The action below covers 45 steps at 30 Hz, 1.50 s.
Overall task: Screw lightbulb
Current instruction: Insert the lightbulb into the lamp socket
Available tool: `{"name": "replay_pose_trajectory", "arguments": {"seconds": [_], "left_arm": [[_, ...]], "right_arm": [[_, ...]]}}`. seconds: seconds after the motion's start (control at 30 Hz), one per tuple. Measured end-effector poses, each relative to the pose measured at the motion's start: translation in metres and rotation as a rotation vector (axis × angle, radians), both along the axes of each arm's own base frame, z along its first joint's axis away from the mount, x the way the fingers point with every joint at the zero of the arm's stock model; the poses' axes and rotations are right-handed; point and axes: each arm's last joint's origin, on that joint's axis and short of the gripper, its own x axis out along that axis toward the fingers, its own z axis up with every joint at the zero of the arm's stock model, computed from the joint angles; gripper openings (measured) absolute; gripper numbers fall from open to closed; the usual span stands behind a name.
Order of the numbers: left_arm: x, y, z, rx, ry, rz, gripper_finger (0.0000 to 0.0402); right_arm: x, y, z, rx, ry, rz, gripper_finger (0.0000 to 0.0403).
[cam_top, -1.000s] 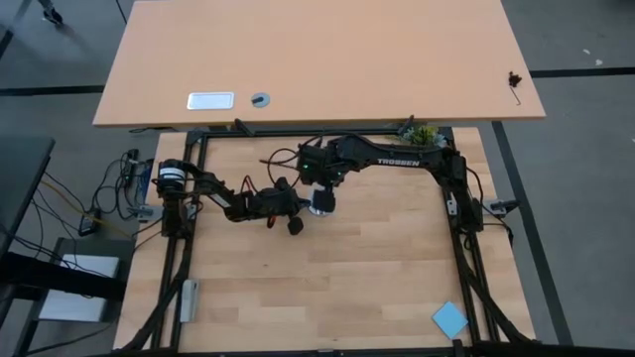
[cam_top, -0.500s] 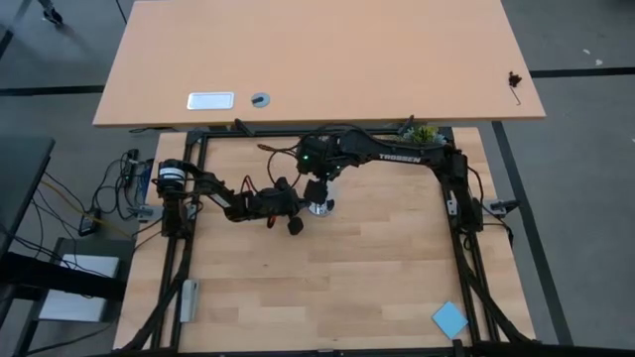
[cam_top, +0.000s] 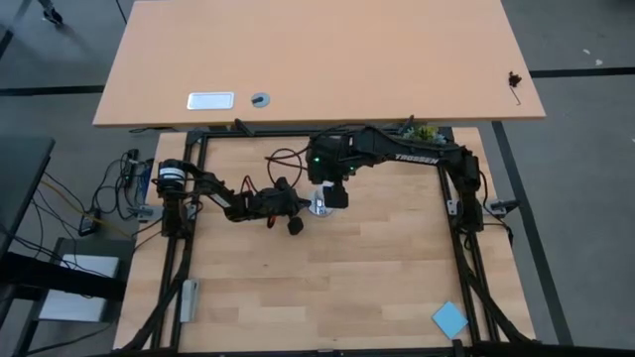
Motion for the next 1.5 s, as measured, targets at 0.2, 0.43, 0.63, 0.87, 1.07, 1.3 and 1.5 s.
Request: {"name": "replay_pose_trajectory", "arguments": {"seconds": [0.2,0.43,0.63,0.87,1.07,1.3,1.5], "left_arm": [[0.0,0.0,0.0,0.0,0.001,0.0,0.0],[0.0,0.0,0.0,0.003,0.002,-0.001,0.0],[0.0,0.0,0.0,0.003,0.002,-0.001,0.0],[0.0,0.0,0.0,0.003,0.002,-0.001,0.0],[0.0,0.0,0.0,0.007,0.004,-0.003,0.0],[0.0,0.0,0.0,0.012,0.013,-0.008,0.0],[0.0,0.0,-0.001,0.019,0.023,-0.015,0.0]], "right_arm": [[0.001,-0.003,-0.023,-0.021,0.059,-0.021,0.0286],[0.002,-0.009,-0.036,-0.007,0.047,-0.083,0.0286],[0.004,-0.009,-0.043,0.008,0.035,-0.104,0.0286],[0.011,-0.006,-0.04,-0.031,-0.02,-0.065,0.0286],[0.009,-0.002,-0.032,0.001,-0.012,-0.106,0.0286],[0.001,0.008,-0.005,0.058,-0.001,-0.162,0.0304],[-0.002,0.013,-0.016,0.036,0.073,-0.186,0.0336]]}}
